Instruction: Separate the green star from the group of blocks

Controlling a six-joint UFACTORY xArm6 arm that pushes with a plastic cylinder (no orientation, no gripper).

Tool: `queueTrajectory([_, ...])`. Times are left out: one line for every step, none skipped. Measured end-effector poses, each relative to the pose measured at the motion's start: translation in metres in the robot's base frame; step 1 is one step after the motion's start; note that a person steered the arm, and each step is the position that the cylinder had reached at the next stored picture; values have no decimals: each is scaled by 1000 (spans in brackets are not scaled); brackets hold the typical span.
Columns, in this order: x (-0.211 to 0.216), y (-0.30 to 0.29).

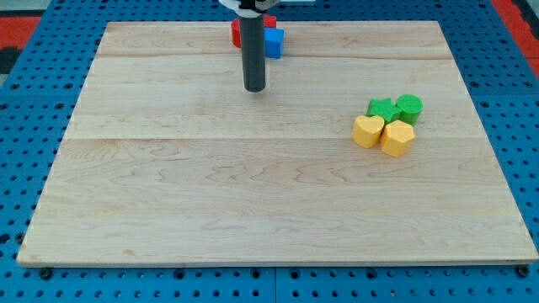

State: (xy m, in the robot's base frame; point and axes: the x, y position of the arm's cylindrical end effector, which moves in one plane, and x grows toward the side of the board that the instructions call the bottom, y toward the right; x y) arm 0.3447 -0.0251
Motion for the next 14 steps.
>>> queueTrajectory([0,0])
queueTrajectory([0,0])
queueTrajectory([0,0])
queueTrajectory([-1,18])
queueTrajectory([-6,107])
queueTrajectory([-4,205])
queueTrajectory([16,255])
queueTrajectory([52,251])
queueTrajectory([80,239])
queueTrajectory([81,228])
queueTrajectory([81,214])
queueTrajectory([79,187])
queueTrajectory([67,151])
queueTrajectory([52,118])
